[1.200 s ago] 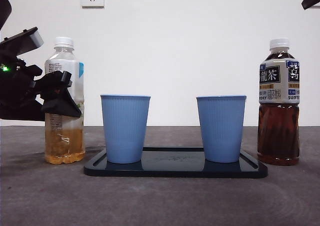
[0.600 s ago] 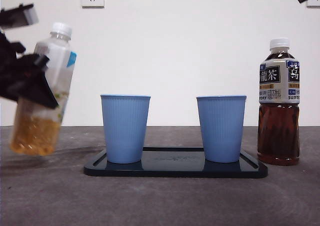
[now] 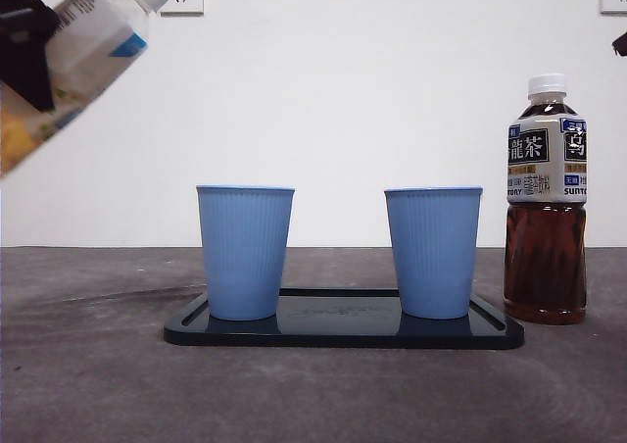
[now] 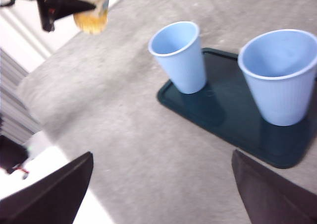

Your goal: Pour the drink into the cup

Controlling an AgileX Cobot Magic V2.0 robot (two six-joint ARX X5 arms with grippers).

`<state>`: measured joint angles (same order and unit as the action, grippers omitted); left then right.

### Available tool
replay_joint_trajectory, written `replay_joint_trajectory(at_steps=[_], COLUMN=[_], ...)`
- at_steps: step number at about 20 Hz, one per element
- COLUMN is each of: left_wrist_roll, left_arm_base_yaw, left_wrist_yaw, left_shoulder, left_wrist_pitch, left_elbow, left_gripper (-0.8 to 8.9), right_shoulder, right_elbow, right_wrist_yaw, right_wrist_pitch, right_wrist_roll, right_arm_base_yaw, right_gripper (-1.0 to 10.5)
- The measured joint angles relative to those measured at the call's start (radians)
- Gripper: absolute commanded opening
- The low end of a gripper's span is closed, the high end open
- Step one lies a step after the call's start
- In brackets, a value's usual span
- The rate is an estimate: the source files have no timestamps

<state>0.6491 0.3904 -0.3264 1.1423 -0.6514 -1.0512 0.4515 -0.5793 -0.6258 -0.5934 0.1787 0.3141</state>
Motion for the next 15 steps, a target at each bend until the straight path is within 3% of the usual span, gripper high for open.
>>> replay_joint_trajectory(at_steps=[6,15], left_wrist_roll=[0.143,0.233], left_arm_base_yaw=[0.088,0.169], left_wrist_yaw=[-0.214,-0.388], left_shoulder=[0.047,0.167], left_wrist_pitch=[-0.051,-0.044], left_elbow=[-0.033,-0.034], left_gripper=[1.22,1.2], right_shoulder=[0.0,0.0], right_elbow=[0.0,0.0], right_wrist_yaw=[-0.078,-0.081], right_wrist_pitch=[0.0,0.0], right_wrist_roll=[-0.011,-0.014], right_arm_base_yaw=[0.006,0.061], right_gripper=[4.5,4.5])
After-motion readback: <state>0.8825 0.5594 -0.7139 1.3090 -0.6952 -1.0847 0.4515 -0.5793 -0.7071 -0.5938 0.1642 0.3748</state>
